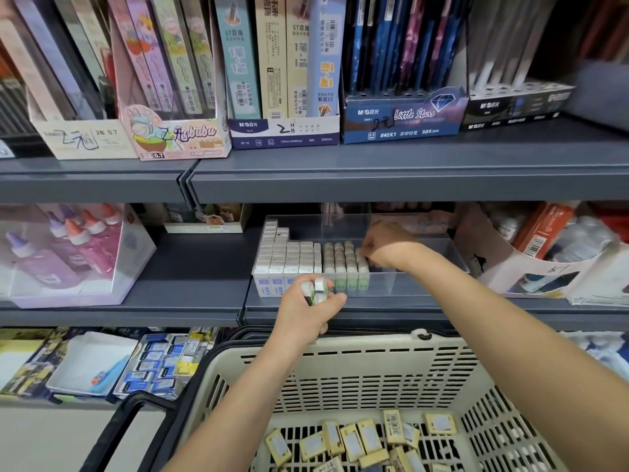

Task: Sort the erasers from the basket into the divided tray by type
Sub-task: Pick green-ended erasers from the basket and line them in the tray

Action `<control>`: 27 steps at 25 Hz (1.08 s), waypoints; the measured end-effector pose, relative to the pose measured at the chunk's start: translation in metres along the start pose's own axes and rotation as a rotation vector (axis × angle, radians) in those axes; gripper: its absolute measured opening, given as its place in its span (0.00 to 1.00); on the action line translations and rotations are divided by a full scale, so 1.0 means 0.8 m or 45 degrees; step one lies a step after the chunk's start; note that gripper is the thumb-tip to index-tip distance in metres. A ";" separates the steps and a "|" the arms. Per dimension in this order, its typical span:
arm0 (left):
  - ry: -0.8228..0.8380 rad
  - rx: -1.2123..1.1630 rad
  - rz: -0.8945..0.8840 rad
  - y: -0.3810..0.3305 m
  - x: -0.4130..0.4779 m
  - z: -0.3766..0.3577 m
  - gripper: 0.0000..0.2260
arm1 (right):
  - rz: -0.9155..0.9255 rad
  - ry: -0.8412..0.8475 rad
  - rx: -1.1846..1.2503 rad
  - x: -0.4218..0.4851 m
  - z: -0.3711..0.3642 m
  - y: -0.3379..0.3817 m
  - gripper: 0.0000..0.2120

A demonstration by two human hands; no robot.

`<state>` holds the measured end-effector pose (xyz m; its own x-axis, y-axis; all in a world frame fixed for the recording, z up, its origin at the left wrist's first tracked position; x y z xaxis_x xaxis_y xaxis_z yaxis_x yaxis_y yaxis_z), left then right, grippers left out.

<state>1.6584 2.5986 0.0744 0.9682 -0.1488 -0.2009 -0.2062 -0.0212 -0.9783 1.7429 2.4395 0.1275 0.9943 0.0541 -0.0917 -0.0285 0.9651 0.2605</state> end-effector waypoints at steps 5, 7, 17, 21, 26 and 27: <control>0.013 0.028 0.073 0.005 0.004 0.003 0.08 | -0.006 0.001 -0.059 -0.014 0.012 -0.003 0.10; 0.027 0.050 0.094 0.003 0.005 0.001 0.09 | 0.033 -0.140 0.047 -0.033 0.027 0.003 0.10; 0.165 0.077 0.033 -0.023 -0.016 -0.031 0.04 | 0.353 -0.054 0.792 -0.116 0.016 0.047 0.03; 0.062 0.018 0.098 -0.011 -0.015 -0.022 0.08 | 0.262 0.052 0.935 -0.118 0.005 0.029 0.06; -0.078 0.058 0.043 -0.017 -0.003 -0.002 0.06 | 0.096 -0.246 0.887 -0.085 0.051 -0.016 0.05; -0.110 0.053 0.035 -0.019 -0.001 0.004 0.06 | 0.031 -0.351 0.797 -0.074 0.064 -0.028 0.06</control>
<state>1.6609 2.6025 0.0891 0.9712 -0.0630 -0.2299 -0.2288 0.0233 -0.9732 1.6895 2.4020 0.1762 0.9863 -0.0734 0.1480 -0.0692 0.6299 0.7736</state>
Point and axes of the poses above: each hand's wrist, its own x-axis towards the middle knuckle, its own z-axis out of the back of the hand, y = z × x, the point moved 10 cm from there along x, towards the middle knuckle, and after that the axes turned 4 degrees about z, right-handed, at the moved point
